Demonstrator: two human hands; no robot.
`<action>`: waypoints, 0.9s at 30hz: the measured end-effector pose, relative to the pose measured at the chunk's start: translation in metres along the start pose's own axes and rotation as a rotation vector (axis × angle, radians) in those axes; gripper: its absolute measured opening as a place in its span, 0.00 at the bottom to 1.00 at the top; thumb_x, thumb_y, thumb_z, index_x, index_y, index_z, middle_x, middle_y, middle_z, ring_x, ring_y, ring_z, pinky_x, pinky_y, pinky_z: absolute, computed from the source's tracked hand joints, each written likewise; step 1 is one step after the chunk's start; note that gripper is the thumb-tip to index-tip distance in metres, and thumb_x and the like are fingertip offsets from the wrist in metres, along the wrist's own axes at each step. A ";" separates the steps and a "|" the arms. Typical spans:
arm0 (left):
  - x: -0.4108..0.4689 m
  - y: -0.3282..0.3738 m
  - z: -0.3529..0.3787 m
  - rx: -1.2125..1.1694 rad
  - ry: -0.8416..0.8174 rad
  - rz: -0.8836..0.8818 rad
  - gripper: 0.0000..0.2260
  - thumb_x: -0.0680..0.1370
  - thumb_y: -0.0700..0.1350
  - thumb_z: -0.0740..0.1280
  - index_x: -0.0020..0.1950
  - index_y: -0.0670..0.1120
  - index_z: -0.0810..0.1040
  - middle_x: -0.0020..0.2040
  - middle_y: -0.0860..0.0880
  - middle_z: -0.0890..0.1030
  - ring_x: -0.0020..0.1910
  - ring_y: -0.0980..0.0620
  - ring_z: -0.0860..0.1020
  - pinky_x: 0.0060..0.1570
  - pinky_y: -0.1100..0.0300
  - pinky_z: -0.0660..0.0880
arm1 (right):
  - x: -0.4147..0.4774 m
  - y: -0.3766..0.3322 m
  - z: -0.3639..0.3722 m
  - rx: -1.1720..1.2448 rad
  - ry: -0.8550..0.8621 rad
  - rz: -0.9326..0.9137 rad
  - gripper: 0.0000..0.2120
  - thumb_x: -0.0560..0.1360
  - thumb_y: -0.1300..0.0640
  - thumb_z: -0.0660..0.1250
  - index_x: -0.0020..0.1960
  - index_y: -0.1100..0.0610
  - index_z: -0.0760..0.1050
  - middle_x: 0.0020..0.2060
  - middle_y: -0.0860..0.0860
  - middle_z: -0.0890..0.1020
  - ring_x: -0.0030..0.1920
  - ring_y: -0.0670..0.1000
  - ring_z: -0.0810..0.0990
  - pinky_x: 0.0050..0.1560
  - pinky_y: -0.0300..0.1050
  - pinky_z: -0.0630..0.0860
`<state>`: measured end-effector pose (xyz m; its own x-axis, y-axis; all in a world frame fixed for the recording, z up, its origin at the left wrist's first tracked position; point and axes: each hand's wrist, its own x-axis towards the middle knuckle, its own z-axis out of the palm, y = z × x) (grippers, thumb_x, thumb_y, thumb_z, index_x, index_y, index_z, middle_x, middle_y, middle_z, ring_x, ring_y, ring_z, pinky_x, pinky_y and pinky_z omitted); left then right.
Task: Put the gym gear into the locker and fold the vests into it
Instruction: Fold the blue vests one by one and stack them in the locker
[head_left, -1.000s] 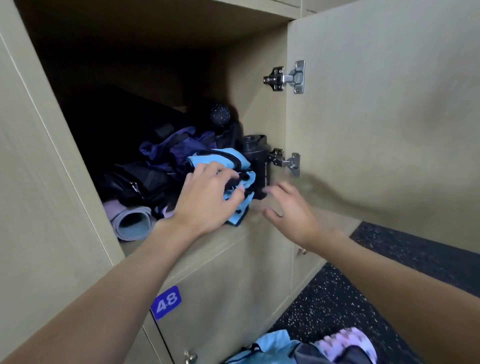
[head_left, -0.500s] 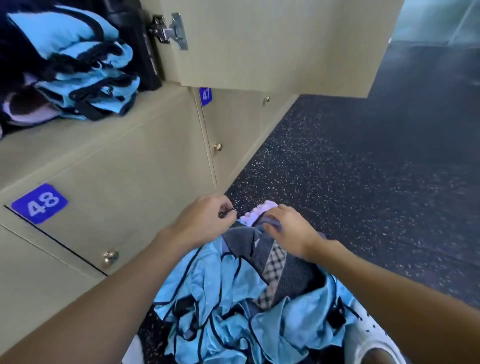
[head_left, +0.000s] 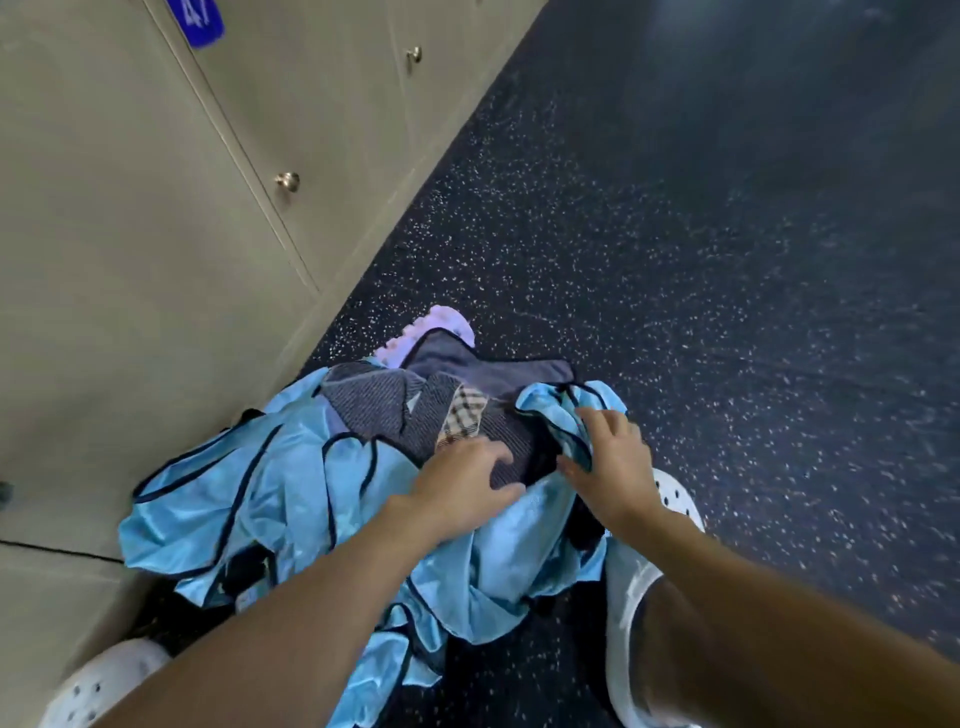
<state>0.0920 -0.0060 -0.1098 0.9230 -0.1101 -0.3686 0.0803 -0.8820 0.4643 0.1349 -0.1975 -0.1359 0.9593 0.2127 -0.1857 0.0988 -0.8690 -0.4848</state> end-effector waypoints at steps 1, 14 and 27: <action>0.006 0.006 0.008 -0.029 -0.018 -0.017 0.22 0.77 0.58 0.69 0.66 0.47 0.77 0.62 0.48 0.79 0.61 0.47 0.76 0.61 0.51 0.73 | -0.001 0.005 0.000 0.090 -0.039 0.051 0.33 0.76 0.50 0.70 0.76 0.55 0.61 0.68 0.56 0.69 0.68 0.59 0.67 0.66 0.52 0.66; 0.073 0.040 0.015 -0.627 0.309 -0.344 0.20 0.76 0.58 0.69 0.65 0.51 0.73 0.50 0.49 0.82 0.49 0.46 0.82 0.52 0.51 0.78 | 0.010 0.019 -0.003 0.361 -0.059 0.107 0.06 0.77 0.58 0.68 0.50 0.60 0.82 0.44 0.53 0.84 0.46 0.52 0.81 0.48 0.43 0.74; 0.070 0.040 -0.019 -0.529 0.541 -0.086 0.11 0.77 0.32 0.66 0.51 0.45 0.83 0.32 0.53 0.76 0.24 0.60 0.68 0.27 0.70 0.63 | 0.052 0.016 -0.022 0.555 -0.002 0.206 0.27 0.79 0.50 0.66 0.74 0.55 0.63 0.68 0.55 0.74 0.66 0.55 0.74 0.67 0.53 0.70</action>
<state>0.1667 -0.0404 -0.1014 0.9502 0.3094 -0.0381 0.2042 -0.5253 0.8260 0.1924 -0.2100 -0.1347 0.9435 0.0660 -0.3246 -0.2429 -0.5286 -0.8134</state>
